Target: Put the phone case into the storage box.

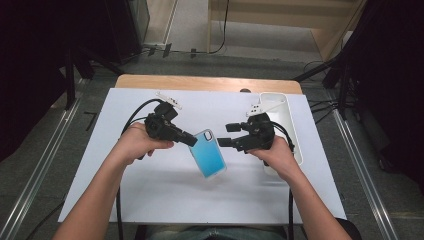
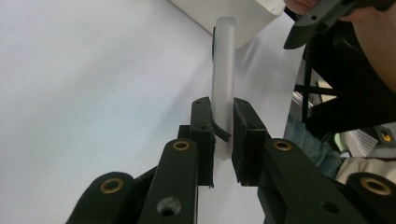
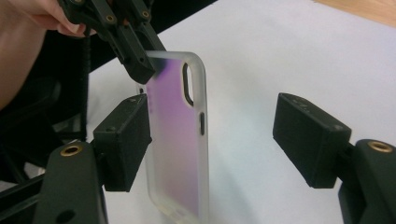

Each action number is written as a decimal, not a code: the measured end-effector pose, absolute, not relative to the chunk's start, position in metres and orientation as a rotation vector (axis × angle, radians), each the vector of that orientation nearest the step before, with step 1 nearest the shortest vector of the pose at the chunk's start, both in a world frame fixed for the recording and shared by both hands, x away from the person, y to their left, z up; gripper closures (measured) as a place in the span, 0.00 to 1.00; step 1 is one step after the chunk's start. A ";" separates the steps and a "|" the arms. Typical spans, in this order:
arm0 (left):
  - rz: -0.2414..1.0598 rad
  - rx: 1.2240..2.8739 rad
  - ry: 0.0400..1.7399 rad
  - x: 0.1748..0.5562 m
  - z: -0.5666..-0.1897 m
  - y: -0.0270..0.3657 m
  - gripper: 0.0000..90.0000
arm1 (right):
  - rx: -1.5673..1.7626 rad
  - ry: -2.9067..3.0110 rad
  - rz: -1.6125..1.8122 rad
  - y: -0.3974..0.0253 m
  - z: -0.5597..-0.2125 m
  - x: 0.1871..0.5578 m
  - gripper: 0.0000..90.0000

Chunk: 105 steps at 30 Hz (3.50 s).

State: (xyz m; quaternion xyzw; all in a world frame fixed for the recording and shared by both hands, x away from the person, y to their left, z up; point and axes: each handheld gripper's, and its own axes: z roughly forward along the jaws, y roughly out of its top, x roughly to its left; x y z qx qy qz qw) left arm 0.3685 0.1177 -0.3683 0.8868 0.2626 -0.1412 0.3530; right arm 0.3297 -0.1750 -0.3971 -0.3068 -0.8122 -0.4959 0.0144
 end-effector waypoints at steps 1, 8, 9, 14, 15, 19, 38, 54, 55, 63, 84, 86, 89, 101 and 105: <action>-0.357 2.289 0.696 0.369 -0.368 0.118 0.89 | -0.966 -2.531 -1.550 -0.176 -0.397 0.329 0.27; -0.352 2.260 0.764 0.373 -0.366 0.123 0.89 | -0.989 -2.547 -1.544 -0.177 -0.399 0.323 0.22; -0.349 2.257 0.776 0.373 -0.366 0.123 0.89 | -0.992 -2.549 -1.542 -0.176 -0.399 0.322 0.22; -0.338 2.249 0.830 0.378 -0.366 0.124 0.89 | -1.005 -2.574 -1.516 -0.173 -0.403 0.319 0.22; -0.335 2.247 0.845 0.379 -0.366 0.124 0.89 | -1.010 -2.581 -1.514 -0.173 -0.403 0.317 0.22; -0.314 2.246 0.895 0.384 -0.365 0.124 0.89 | -1.023 -2.610 -1.493 -0.172 -0.407 0.313 0.22; -0.296 2.213 1.022 0.401 -0.369 0.124 0.89 | -0.996 -2.635 -1.453 -0.165 -0.412 0.306 0.17; -0.312 2.217 1.022 0.393 -0.365 0.115 0.89 | -1.145 -2.691 -1.514 -0.151 -0.404 0.308 0.00; -0.318 2.218 1.024 0.392 -0.365 0.114 0.89 | -1.158 -2.695 -1.516 -0.150 -0.404 0.309 0.00; -0.330 2.216 1.032 0.389 -0.364 0.109 0.89 | -1.168 -2.709 -1.514 -0.140 -0.405 0.312 0.00; -0.338 2.214 1.034 0.386 -0.361 0.105 0.89 | -1.197 -2.752 -1.527 -0.128 -0.406 0.321 0.00; -0.337 2.211 1.038 0.385 -0.360 0.104 0.89 | -1.204 -2.752 -1.520 -0.127 -0.406 0.322 0.00; -0.337 2.209 1.039 0.385 -0.360 0.104 0.89 | -1.204 -2.760 -1.515 -0.124 -0.406 0.323 0.00; -0.344 2.203 1.051 0.383 -0.358 0.102 0.89 | -1.185 -2.755 -1.509 -0.110 -0.410 0.326 0.00; -0.345 2.197 1.054 0.383 -0.358 0.102 0.89 | -1.194 -2.771 -1.509 -0.106 -0.411 0.326 0.00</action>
